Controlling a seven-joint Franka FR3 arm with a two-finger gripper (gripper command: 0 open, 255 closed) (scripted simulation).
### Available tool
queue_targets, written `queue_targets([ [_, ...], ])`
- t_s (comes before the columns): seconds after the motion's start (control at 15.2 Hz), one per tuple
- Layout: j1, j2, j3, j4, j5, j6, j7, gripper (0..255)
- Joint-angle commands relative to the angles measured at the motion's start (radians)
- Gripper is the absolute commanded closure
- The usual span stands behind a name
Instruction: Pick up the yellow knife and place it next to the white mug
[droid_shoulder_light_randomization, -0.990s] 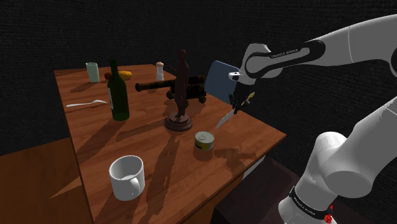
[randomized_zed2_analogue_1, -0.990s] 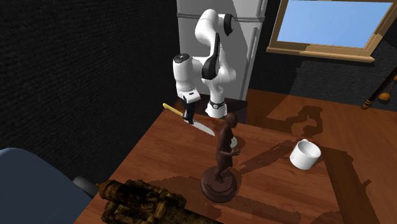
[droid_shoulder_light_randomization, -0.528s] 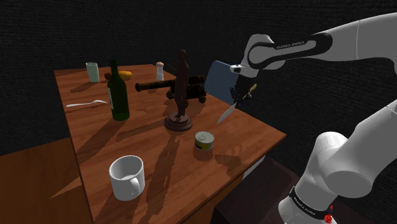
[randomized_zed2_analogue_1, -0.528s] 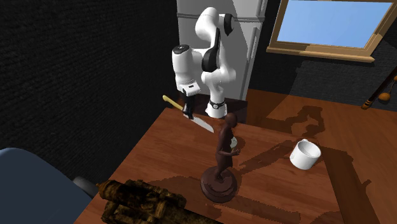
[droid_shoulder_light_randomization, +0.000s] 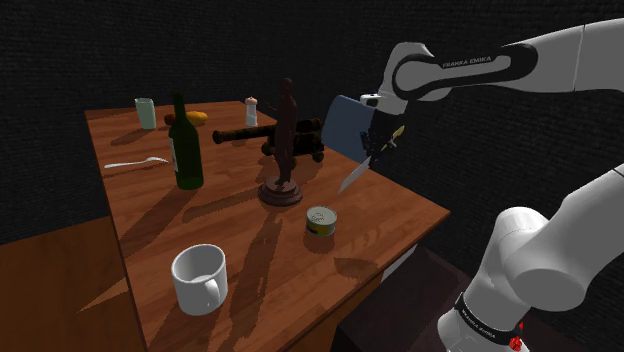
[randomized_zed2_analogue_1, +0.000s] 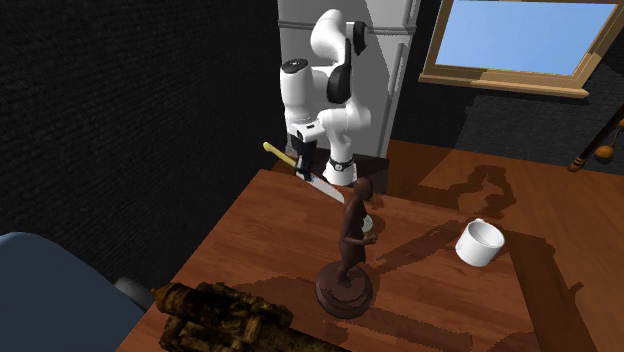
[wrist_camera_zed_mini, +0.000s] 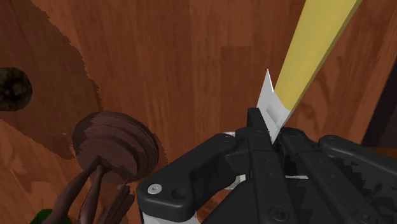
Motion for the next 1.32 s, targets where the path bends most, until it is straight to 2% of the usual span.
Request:
queue_targets([
  [0.0,0.014,-0.019,0.039,-0.020,0.007,0.001,0.052,255],
  [0.66,0.102,-0.067,0.236,-0.090,0.072,0.028,0.304,255],
  [1.25,0.195,-0.010,0.402,-0.056,0.142,0.061,0.519,255],
])
